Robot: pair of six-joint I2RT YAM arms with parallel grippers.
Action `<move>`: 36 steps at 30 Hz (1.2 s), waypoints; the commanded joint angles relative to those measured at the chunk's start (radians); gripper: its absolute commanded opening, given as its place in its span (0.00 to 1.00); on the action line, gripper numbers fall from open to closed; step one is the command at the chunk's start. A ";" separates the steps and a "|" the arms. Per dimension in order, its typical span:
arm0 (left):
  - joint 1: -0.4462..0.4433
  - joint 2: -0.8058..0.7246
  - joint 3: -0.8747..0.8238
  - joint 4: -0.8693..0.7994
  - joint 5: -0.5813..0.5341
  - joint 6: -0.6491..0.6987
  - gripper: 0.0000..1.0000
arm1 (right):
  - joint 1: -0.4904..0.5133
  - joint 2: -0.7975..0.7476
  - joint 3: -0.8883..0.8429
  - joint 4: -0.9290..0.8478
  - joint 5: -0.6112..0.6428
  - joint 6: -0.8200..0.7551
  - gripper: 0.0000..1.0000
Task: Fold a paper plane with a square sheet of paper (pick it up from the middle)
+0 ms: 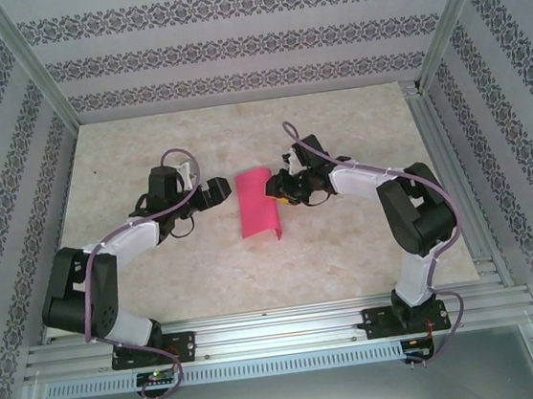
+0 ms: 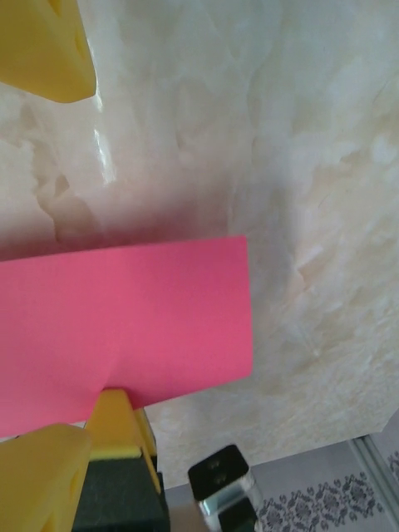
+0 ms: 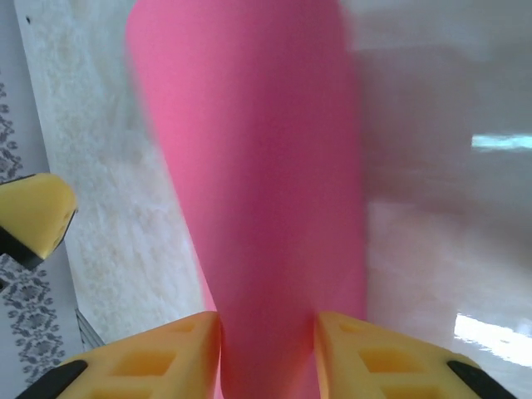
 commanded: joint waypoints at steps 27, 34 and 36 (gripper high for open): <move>-0.293 0.363 0.306 0.056 0.031 -0.143 0.70 | -0.172 -0.058 -0.109 -0.093 0.003 -0.178 0.54; -0.292 0.335 0.293 0.031 0.024 -0.137 0.84 | -0.179 -0.062 -0.107 -0.075 0.008 -0.150 0.55; -0.292 0.328 0.286 0.036 0.029 -0.138 0.80 | -0.179 -0.063 -0.106 -0.070 0.011 -0.142 0.55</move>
